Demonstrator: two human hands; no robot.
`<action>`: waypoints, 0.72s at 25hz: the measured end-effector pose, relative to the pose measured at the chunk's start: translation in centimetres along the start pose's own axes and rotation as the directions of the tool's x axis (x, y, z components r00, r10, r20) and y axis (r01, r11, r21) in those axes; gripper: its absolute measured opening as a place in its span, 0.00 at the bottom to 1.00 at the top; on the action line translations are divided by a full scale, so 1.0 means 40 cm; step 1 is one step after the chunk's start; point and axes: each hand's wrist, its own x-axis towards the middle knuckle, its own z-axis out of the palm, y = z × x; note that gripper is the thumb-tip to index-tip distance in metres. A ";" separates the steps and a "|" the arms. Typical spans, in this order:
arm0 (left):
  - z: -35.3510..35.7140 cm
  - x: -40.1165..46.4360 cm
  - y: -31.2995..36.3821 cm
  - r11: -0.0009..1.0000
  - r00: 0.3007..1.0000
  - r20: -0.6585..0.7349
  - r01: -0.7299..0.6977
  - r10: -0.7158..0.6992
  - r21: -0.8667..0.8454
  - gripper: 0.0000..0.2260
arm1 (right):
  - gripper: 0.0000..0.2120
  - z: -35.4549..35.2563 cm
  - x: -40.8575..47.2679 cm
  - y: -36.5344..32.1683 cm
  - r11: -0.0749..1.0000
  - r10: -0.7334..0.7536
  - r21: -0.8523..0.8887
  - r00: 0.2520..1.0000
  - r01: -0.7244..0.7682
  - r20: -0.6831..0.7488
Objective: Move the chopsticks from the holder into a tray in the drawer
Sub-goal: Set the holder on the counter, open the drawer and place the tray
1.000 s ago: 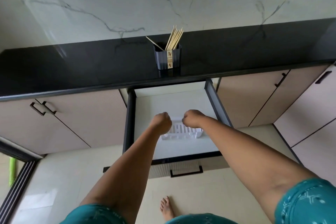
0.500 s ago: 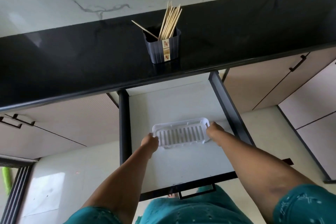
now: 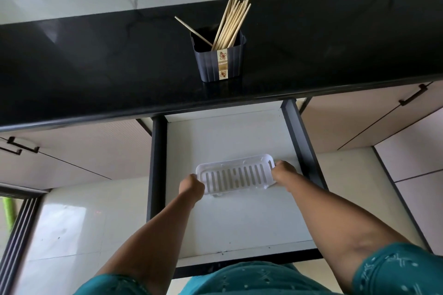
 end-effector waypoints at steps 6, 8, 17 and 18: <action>0.002 0.014 -0.007 0.999 1.000 -0.010 -0.021 0.022 0.036 0.21 | 0.15 0.006 -0.008 0.000 0.995 0.000 -0.095 1.000 0.000 0.001; 0.000 0.014 -0.009 0.999 0.999 -0.009 -0.033 0.033 0.037 0.22 | 0.16 0.011 -0.011 -0.003 0.995 0.012 -0.102 1.000 -0.011 0.007; -0.099 -0.010 0.102 0.863 0.802 -0.319 -0.454 0.505 0.224 0.31 | 0.23 -0.063 -0.038 -0.152 0.969 -0.139 0.147 0.932 0.197 -0.334; -0.128 -0.016 0.139 0.814 0.727 -0.366 -0.522 0.581 0.255 0.30 | 0.21 -0.087 -0.045 -0.194 0.950 -0.194 0.158 0.908 0.268 -0.371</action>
